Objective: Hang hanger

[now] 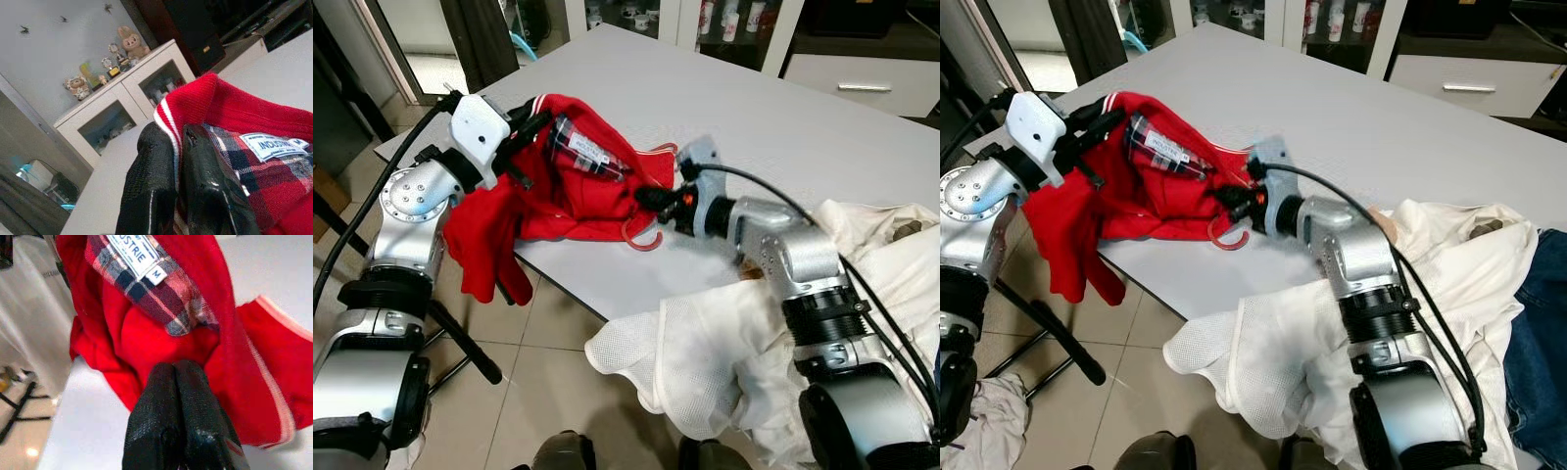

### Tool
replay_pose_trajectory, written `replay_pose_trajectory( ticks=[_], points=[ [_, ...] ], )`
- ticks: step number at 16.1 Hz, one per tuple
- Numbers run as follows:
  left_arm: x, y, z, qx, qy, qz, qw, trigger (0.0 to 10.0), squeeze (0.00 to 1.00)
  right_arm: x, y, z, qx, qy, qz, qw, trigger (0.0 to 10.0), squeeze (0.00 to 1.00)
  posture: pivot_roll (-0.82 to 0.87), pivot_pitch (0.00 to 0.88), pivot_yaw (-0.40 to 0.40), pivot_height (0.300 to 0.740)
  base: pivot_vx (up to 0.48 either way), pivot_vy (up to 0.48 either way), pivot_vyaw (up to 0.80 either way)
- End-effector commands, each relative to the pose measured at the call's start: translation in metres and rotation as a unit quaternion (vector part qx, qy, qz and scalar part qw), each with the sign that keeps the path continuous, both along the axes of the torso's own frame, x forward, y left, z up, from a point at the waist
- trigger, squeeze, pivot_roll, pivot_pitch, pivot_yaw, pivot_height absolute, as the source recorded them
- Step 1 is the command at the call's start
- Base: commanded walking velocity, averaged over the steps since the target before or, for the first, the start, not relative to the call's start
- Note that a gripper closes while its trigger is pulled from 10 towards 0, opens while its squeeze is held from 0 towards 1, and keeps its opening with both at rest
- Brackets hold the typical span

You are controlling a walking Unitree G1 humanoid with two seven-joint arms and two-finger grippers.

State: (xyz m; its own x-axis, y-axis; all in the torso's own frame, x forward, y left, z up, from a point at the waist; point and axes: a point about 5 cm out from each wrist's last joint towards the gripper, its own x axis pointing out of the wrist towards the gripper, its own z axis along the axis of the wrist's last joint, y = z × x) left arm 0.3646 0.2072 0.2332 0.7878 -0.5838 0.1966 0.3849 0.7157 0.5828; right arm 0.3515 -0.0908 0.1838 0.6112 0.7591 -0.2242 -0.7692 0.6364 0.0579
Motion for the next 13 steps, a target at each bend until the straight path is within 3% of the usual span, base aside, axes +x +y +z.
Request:
replay_pose_trajectory(
  ticks=[1,2,3,5,6,7,8,13],
  points=[
    [0.000,0.001,0.014,-0.001,-0.027,0.004,1.000,3.5,0.00,-0.004,0.002,0.002,-0.014,-0.028,0.015,0.999,0.0,0.00,0.07,0.090,0.047,0.740,0.000,0.000,0.00],
    [0.000,0.002,0.013,-0.001,-0.027,0.006,1.000,4.0,0.00,-0.011,0.003,0.000,-0.035,-0.039,0.030,0.998,3.8,0.00,0.08,0.096,0.051,0.740,0.000,0.000,0.00],
    [0.000,0.002,0.012,0.000,-0.026,0.006,1.000,3.9,0.00,-0.018,0.005,-0.003,-0.053,-0.050,0.044,0.996,10.0,0.00,0.08,0.096,0.053,0.740,0.000,0.000,0.00],
    [-0.001,0.002,0.010,0.002,-0.024,0.007,1.000,4.0,0.00,-0.036,0.010,-0.008,-0.063,-0.054,0.093,0.992,10.0,0.00,0.08,0.098,0.056,0.740,0.000,0.000,0.00],
    [-0.001,0.002,0.010,0.002,-0.024,0.007,1.000,3.9,0.00,-0.042,0.010,-0.010,-0.068,-0.055,0.108,0.990,10.0,0.07,0.08,0.098,0.056,0.740,0.000,0.000,0.00],
    [-0.001,0.002,0.009,0.002,-0.023,0.008,1.000,3.8,0.00,-0.049,0.008,-0.014,-0.079,-0.056,0.125,0.987,10.0,0.76,0.07,0.100,0.057,0.740,0.000,0.000,0.00],
    [-0.001,0.001,0.009,0.002,-0.022,0.007,1.000,3.8,0.00,-0.058,0.009,-0.018,-0.089,-0.062,0.146,0.983,10.0,1.00,0.07,0.100,0.057,0.740,0.000,0.000,0.00],
    [-0.001,-0.003,0.006,0.000,-0.019,0.003,1.000,3.7,0.00,-0.068,0.021,-0.039,-0.152,-0.074,0.150,0.974,10.0,1.00,0.07,0.101,0.054,0.740,0.000,0.000,0.00]
  ],
)
